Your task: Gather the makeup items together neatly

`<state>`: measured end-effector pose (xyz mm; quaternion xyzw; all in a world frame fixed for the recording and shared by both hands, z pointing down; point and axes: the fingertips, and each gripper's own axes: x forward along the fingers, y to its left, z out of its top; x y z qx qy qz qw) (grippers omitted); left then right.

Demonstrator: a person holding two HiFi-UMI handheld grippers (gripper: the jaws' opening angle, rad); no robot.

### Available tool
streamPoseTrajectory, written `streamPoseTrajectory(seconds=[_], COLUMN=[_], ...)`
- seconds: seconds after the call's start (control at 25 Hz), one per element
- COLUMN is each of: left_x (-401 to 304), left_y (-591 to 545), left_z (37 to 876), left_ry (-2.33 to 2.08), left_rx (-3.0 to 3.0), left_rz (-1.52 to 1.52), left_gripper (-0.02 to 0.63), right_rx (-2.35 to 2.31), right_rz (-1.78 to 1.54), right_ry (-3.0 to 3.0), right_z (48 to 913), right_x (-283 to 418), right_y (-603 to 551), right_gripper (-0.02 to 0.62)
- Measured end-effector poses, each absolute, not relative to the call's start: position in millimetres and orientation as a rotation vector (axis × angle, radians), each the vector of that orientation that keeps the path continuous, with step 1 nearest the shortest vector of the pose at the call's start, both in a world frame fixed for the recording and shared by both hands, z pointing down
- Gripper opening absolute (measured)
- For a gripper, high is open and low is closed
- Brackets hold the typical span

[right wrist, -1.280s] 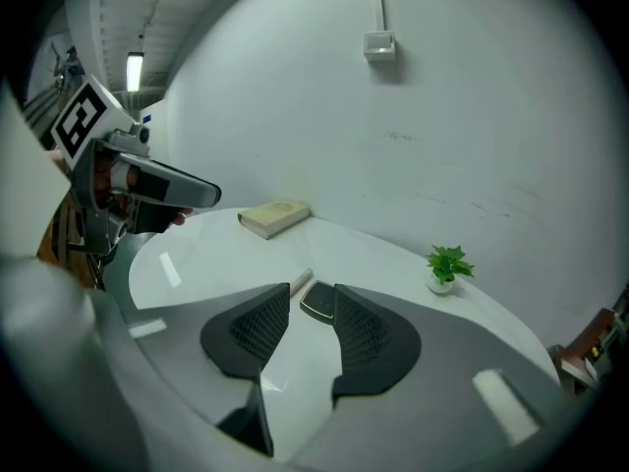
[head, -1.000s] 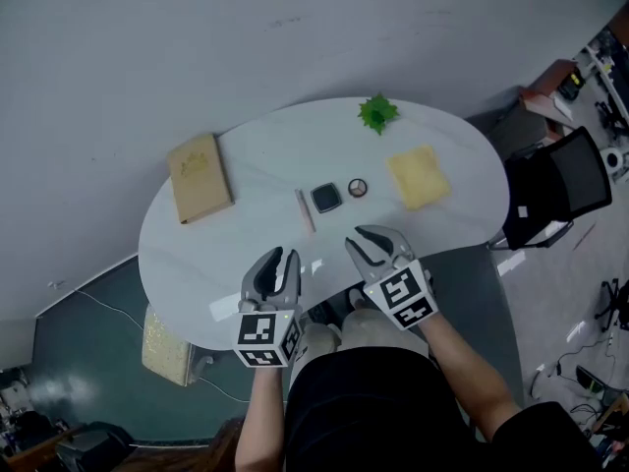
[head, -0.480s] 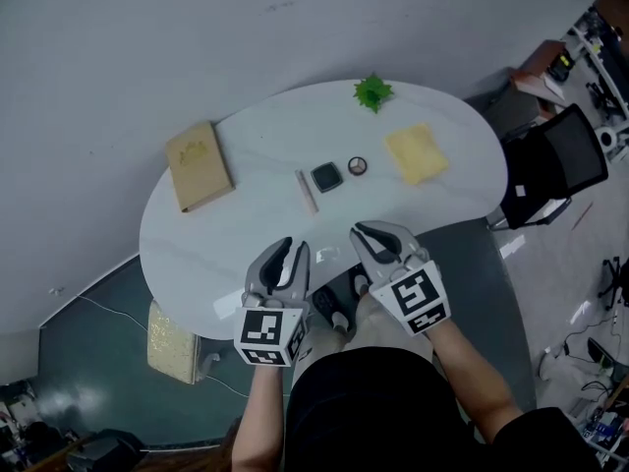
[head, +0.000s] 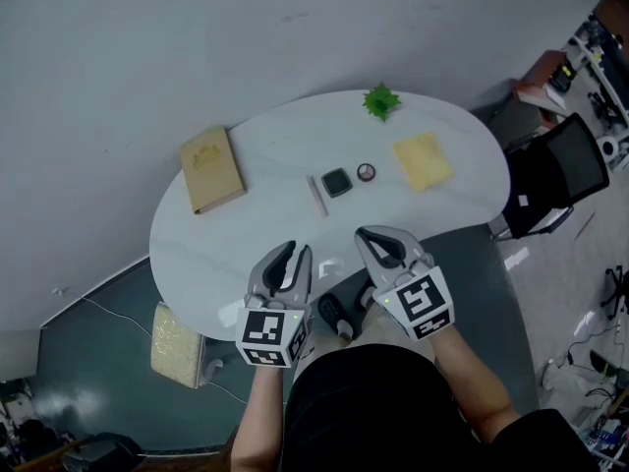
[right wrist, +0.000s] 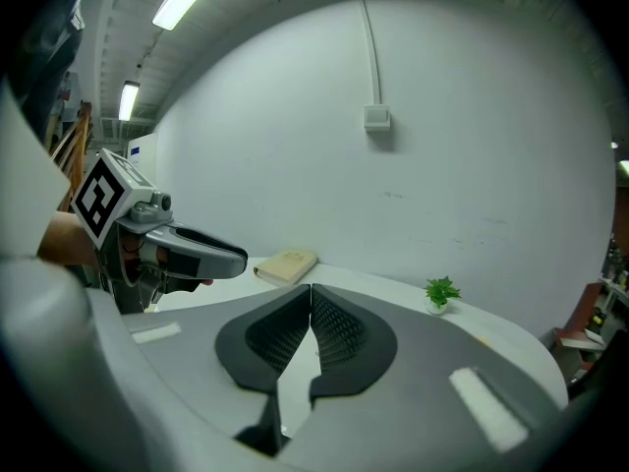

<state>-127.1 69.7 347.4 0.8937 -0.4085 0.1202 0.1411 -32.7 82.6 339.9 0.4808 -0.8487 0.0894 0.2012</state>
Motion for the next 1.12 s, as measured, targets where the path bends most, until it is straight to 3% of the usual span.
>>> streamPoseTrajectory(seconds=[1.12], left_x=[-115], left_y=[62], left_z=[340], left_ry=[-1.201], left_rx=[2.583], left_rz=[0.324], left_gripper=[0.081], right_rx=[1.311], right_rz=[0.239], right_ry=[-2.4], right_z=[333], right_x=[-25], right_y=[74], right_gripper=[0.009])
